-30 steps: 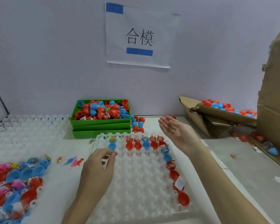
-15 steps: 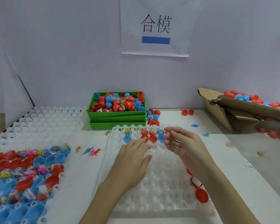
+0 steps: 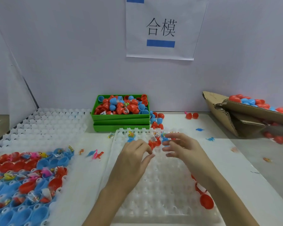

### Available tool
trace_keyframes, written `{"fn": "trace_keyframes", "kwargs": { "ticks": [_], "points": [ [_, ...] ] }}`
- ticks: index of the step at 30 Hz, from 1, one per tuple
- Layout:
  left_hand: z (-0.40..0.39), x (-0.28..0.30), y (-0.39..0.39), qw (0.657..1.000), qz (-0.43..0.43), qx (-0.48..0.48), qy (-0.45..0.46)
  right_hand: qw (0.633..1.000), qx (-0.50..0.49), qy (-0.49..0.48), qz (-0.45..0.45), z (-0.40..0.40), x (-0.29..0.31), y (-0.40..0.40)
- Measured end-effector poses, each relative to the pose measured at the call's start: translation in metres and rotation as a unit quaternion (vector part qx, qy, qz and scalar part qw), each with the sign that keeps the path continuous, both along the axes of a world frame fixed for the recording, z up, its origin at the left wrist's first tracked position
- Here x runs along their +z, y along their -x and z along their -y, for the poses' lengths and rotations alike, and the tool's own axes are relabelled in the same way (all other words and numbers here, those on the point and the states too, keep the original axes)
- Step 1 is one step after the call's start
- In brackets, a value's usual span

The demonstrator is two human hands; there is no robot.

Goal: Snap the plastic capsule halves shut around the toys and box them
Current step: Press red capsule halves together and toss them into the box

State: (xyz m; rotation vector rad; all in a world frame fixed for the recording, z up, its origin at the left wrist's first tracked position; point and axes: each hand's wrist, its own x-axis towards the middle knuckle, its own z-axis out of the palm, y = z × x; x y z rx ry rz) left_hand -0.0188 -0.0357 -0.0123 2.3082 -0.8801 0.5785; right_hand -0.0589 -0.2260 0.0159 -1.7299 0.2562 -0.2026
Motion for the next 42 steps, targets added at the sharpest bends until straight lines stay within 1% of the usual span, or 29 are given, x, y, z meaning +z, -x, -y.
{"fn": "trace_keyframes", "kwargs": {
  "ticks": [2,4,7,10,13,15,16,18,20,22,24,26,29,34,36,40,42],
  "points": [
    [-0.005,-0.001,0.008,1.0,0.015,-0.012,0.025,0.996,0.046,0.069,-0.021,-0.006,-0.004,0.001],
    [-0.009,-0.001,0.013,0.997,0.03,-0.024,0.062,0.992,0.089,0.08,-0.029,-0.011,-0.007,0.003],
    [-0.012,0.0,0.016,0.994,0.034,-0.032,0.095,0.994,0.099,0.047,-0.01,-0.017,-0.004,0.006],
    [-0.015,0.001,0.015,0.993,0.036,-0.019,0.112,0.995,0.092,0.008,0.04,-0.022,0.0,0.008],
    [-0.015,0.005,0.016,0.977,-0.018,-0.011,0.214,0.992,0.094,-0.006,0.079,-0.026,0.002,0.011],
    [-0.013,0.009,0.017,0.955,-0.075,-0.024,0.284,0.99,0.086,0.013,0.113,-0.029,0.002,0.011],
    [-0.012,0.011,0.016,0.95,-0.088,-0.029,0.299,0.988,0.077,0.033,0.133,-0.03,0.002,0.011],
    [-0.012,0.012,0.015,0.957,-0.079,-0.041,0.275,0.981,0.062,0.074,0.168,-0.033,0.001,0.012],
    [-0.013,0.011,0.015,0.976,-0.029,-0.06,0.209,0.973,0.064,0.103,0.196,-0.034,-0.001,0.014],
    [-0.014,0.008,0.014,0.985,0.034,-0.069,0.156,0.966,0.067,0.126,0.218,-0.034,-0.003,0.014],
    [-0.016,0.006,0.013,0.985,0.074,-0.06,0.143,0.962,0.063,0.134,0.228,-0.034,-0.003,0.014],
    [-0.017,0.005,0.013,0.985,0.088,-0.049,0.141,0.961,0.064,0.128,0.236,-0.034,-0.003,0.014],
    [-0.018,0.009,0.015,0.986,0.058,-0.046,0.147,0.956,0.074,0.139,0.246,-0.036,-0.004,0.015],
    [-0.021,0.016,0.015,0.979,0.013,-0.041,0.201,0.951,0.081,0.144,0.261,-0.038,-0.005,0.015],
    [-0.02,0.018,0.015,0.973,-0.021,-0.039,0.227,0.946,0.083,0.167,0.267,-0.037,-0.005,0.015],
    [-0.019,0.018,0.017,0.937,-0.136,-0.062,0.316,0.935,0.086,0.201,0.278,-0.036,-0.007,0.014],
    [-0.02,0.018,0.017,0.922,-0.172,-0.063,0.342,0.93,0.087,0.204,0.292,-0.037,-0.009,0.013]
  ]
}}
